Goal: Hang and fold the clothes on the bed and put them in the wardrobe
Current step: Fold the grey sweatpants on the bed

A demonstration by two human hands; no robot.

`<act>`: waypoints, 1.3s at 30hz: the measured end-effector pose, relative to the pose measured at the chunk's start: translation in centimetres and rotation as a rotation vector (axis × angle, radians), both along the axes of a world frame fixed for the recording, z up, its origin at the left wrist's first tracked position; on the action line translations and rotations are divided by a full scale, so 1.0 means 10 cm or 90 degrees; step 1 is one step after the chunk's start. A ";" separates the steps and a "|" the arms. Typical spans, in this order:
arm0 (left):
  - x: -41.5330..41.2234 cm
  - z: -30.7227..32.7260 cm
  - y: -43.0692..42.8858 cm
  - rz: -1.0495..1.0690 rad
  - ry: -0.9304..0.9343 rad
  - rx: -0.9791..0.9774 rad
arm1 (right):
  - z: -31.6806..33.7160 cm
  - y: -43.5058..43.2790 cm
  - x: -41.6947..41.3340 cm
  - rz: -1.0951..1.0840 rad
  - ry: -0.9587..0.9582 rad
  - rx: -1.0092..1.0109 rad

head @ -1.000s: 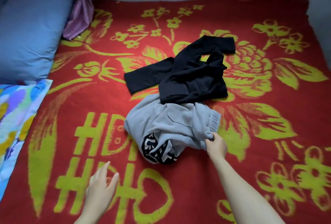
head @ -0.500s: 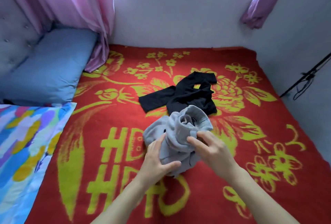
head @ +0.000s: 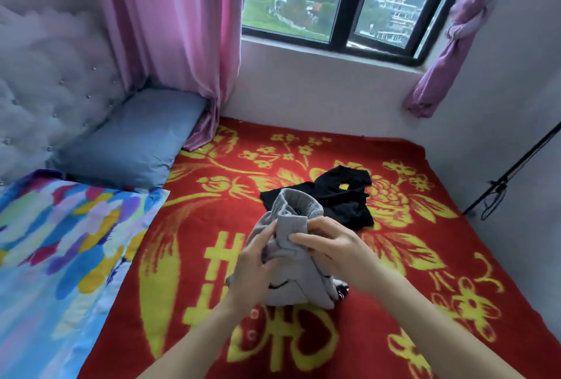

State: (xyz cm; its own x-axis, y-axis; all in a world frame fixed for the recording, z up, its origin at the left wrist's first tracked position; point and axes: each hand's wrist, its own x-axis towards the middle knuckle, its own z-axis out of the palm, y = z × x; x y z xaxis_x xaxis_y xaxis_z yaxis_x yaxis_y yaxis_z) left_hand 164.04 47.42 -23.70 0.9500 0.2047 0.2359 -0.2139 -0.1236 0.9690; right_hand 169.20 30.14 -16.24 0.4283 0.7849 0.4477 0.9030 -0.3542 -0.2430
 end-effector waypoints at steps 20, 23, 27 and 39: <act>-0.36 -0.11 1.01 0.368 0.031 -0.049 | 0.26 -0.39 0.94 -0.298 0.312 0.220; -0.43 -0.36 0.98 0.428 0.091 -0.012 | 0.09 -0.27 0.96 -0.308 0.382 0.141; -0.58 -0.77 0.98 0.430 0.216 0.073 | -0.07 -0.09 0.92 -0.291 0.566 0.168; -0.77 -1.05 0.60 0.179 0.432 0.271 | 0.39 0.45 0.66 -0.112 0.576 0.124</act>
